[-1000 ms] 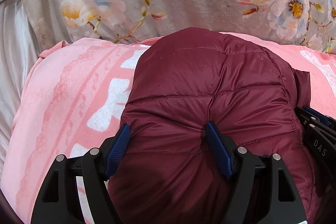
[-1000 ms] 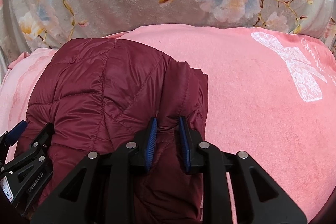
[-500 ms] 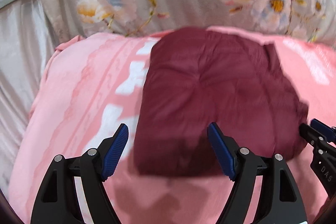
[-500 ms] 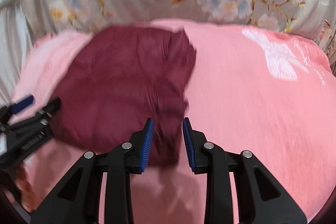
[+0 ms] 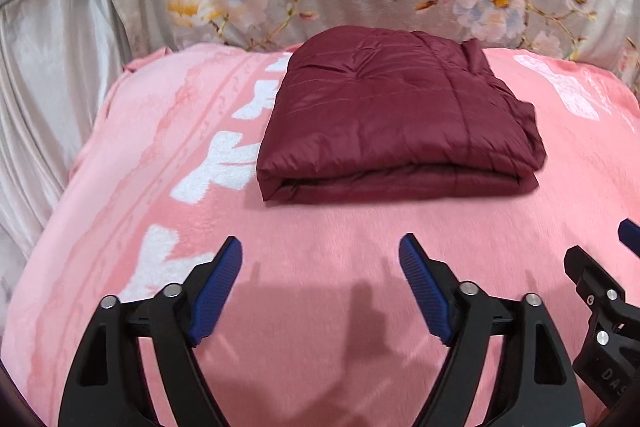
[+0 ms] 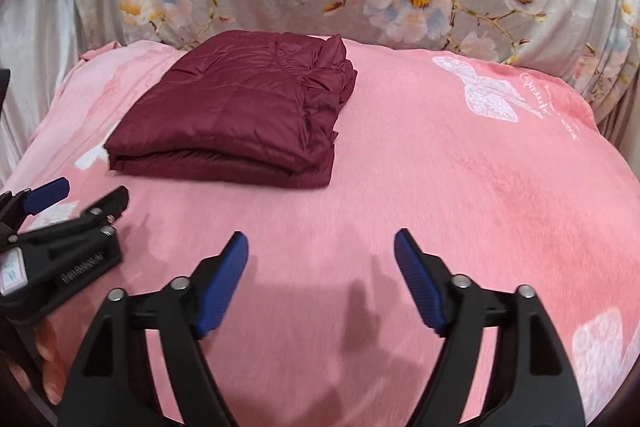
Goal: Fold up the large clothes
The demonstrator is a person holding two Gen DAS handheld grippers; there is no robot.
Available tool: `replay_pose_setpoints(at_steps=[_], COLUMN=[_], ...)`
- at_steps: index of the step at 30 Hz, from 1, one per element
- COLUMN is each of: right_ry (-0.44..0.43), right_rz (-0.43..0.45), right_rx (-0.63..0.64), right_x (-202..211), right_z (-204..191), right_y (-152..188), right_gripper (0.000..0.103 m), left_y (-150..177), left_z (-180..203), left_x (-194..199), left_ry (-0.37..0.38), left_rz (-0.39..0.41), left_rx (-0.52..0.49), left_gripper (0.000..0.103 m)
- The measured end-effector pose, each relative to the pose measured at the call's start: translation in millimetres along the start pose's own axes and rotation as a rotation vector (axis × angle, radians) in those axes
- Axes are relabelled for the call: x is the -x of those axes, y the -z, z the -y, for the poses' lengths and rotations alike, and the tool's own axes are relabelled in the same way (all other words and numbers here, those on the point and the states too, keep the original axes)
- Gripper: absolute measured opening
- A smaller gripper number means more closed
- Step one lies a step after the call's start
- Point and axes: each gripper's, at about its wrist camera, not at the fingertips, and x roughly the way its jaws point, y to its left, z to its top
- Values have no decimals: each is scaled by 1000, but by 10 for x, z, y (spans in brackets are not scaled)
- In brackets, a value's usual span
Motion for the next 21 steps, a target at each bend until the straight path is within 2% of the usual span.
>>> replay_pose_setpoints(at_steps=[3, 7, 10, 13, 21], right_ry=[8, 25, 29, 41, 27], right_rz=[30, 43, 65, 52, 1], right_rx=[-9, 17, 44, 53, 25], right_x=[107, 197, 254, 234, 138], right_z=[-2, -102, -177, -204, -154], right_y=[43, 110, 131, 138, 150], right_gripper=[84, 87, 89, 90, 90], left_y=[58, 128, 151, 162, 170], left_z=[-8, -47, -35, 16, 45], left_x=[80, 100, 135, 149, 136], left_ry=[0, 11, 0, -33, -37], left_rz=[14, -13, -4, 1, -3], left_rx=[15, 54, 49, 30, 17], left_gripper=[84, 85, 85, 85, 85])
